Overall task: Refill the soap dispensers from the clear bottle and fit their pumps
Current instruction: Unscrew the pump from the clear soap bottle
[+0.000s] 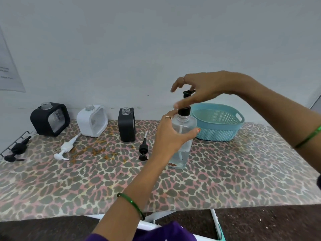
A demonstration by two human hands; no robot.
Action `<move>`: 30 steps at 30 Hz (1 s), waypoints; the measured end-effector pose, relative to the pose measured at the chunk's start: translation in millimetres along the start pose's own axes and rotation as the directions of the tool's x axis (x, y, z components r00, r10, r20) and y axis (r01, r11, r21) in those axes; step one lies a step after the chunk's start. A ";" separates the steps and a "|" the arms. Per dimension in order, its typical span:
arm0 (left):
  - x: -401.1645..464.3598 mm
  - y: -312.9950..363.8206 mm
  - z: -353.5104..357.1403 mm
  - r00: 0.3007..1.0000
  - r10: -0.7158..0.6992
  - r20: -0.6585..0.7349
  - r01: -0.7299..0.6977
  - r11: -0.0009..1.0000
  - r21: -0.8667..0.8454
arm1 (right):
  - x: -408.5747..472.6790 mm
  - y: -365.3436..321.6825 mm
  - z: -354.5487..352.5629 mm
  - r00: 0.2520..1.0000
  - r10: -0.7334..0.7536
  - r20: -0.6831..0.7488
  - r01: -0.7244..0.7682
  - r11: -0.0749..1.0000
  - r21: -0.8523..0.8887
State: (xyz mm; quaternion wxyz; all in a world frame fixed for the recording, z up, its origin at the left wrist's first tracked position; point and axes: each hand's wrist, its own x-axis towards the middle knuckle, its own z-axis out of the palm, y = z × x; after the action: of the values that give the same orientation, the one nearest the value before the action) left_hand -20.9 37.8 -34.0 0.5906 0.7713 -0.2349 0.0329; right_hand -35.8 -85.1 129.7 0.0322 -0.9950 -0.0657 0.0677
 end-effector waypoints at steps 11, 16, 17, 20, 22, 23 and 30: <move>0.7 -0.5 2.1 1.000 0.024 -0.014 -0.023 0.999 0.038 | 16.5 -20.2 -5.2 0.992 -0.042 0.122 0.076 0.955 -0.287; 1.3 -2.5 2.3 1.000 0.016 -0.018 -0.015 0.999 0.052 | 13.8 -23.7 -12.4 0.996 -0.058 0.073 0.077 0.957 -0.281; 1.1 -1.8 2.3 1.000 0.012 -0.019 -0.012 0.999 0.050 | 13.2 -24.0 -10.5 1.000 -0.020 -0.010 0.017 0.979 -0.202; 0.7 0.1 1.9 1.000 -0.001 -0.014 0.002 0.999 0.049 | 12.9 -26.0 -3.8 0.979 0.159 -0.129 -0.173 0.979 -0.110; 0.5 0.1 2.0 1.000 -0.011 -0.007 0.011 0.999 0.050 | 15.6 -25.3 3.0 0.976 0.209 -0.063 -0.214 0.973 -0.088; 0.8 -0.4 2.1 1.000 -0.013 -0.010 0.013 0.998 0.055 | 17.3 -25.0 5.8 0.978 0.205 -0.042 -0.208 0.976 -0.066; 3.6 -1.0 -0.1 1.000 -0.015 -0.015 0.016 0.998 0.064 | 16.4 -23.0 -3.6 0.990 0.050 0.132 -0.051 0.999 0.003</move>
State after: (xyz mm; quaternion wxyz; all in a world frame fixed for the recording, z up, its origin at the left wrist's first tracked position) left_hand -17.3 37.0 -33.7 0.5675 0.7914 -0.2235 0.0414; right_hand -22.1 -60.3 132.8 0.0294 -0.9896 -0.0420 0.1345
